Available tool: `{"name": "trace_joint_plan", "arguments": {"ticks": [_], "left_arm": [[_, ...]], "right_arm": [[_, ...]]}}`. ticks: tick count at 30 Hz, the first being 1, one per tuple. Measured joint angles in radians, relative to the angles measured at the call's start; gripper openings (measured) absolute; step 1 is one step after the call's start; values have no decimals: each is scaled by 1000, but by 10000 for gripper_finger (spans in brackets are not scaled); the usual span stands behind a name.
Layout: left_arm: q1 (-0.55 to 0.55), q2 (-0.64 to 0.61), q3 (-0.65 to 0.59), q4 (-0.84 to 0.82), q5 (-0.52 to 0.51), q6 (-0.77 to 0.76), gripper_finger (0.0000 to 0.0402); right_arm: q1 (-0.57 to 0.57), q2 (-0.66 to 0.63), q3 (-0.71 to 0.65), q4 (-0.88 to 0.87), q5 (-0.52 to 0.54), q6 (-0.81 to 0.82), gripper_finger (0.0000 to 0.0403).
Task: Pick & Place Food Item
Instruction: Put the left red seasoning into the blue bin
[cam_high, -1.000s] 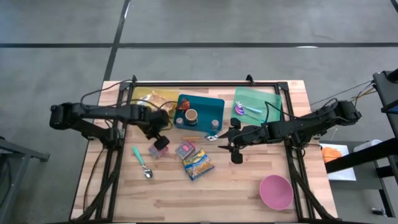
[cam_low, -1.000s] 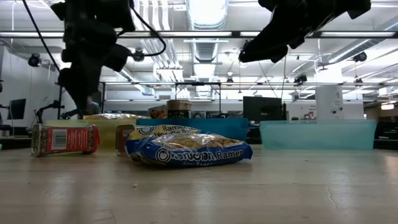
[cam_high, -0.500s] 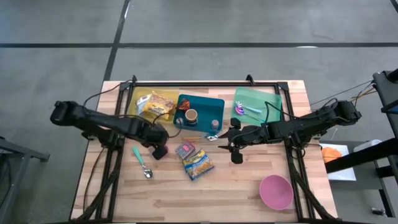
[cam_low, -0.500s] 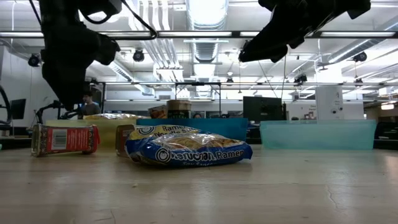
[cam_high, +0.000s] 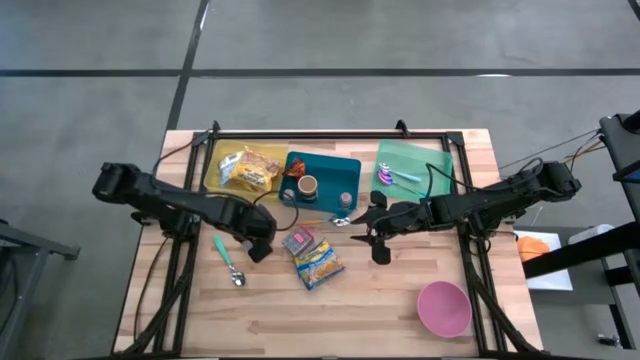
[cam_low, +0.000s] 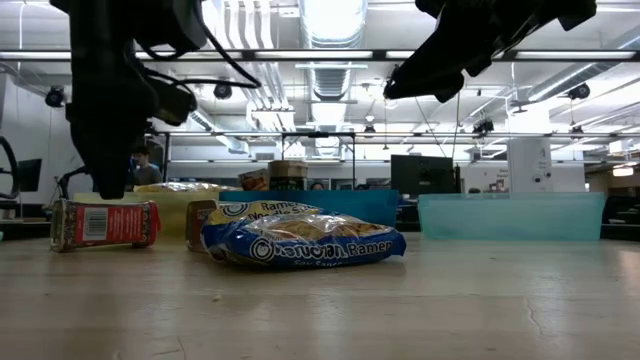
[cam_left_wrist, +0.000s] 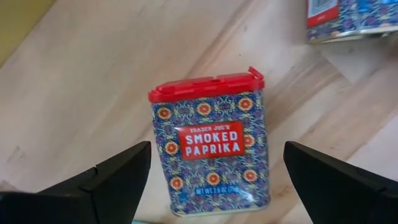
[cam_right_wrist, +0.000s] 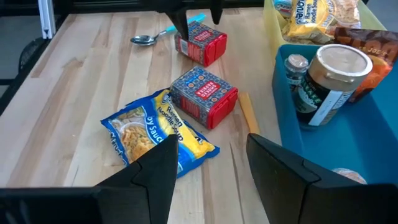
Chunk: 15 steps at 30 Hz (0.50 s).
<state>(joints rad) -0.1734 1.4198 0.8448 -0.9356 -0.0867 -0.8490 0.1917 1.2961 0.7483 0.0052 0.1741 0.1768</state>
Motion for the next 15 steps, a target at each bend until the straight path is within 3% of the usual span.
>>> {"name": "trace_joint_plan", "arguments": {"ticks": [15], "left_arm": [[0, 138, -44, 94, -18, 101, 374]], "right_arm": [[11, 0, 0, 0, -3, 7, 190]]}}
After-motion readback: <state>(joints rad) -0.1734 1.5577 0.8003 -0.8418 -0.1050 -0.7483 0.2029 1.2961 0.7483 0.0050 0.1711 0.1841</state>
